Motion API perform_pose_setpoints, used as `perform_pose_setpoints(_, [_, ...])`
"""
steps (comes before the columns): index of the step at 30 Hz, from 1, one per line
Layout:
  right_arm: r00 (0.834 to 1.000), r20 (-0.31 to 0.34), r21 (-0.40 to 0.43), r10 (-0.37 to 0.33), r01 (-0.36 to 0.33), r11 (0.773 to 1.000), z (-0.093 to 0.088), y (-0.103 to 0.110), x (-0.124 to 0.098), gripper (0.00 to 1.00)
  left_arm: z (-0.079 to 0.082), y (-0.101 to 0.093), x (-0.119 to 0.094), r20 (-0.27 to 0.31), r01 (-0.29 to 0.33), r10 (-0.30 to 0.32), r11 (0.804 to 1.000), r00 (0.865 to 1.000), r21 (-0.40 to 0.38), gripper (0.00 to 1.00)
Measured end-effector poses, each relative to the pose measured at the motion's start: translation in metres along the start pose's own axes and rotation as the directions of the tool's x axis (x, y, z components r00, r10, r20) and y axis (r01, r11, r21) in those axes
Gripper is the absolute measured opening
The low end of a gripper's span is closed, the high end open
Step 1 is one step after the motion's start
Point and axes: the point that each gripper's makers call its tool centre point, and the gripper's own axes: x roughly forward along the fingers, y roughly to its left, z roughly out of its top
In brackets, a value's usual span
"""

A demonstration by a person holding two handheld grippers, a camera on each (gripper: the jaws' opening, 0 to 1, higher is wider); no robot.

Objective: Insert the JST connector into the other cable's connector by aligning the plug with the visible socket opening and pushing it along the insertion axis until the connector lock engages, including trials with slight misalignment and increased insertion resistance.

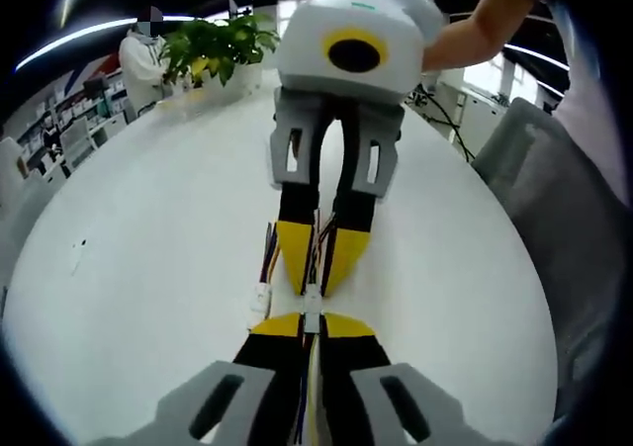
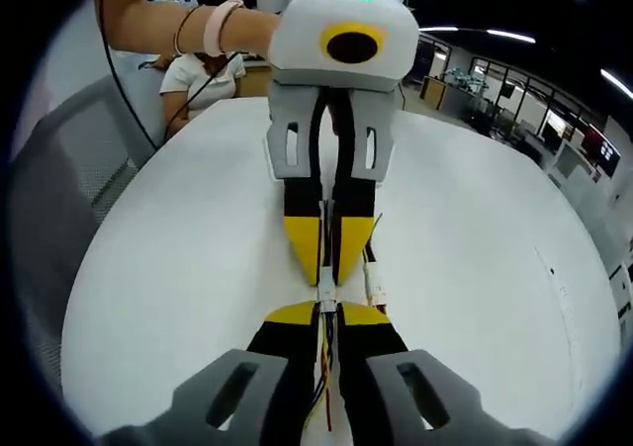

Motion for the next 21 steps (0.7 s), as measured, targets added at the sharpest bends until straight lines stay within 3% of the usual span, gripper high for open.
perform_pose_setpoints(21, [1.0,-0.007,0.044,-0.005,0.005,0.999,-0.0024,0.0038,-0.0005,0.04,-0.0047,0.0004,-0.0021,-0.023,-0.02,0.02,1.0,1.0,-0.024,0.04])
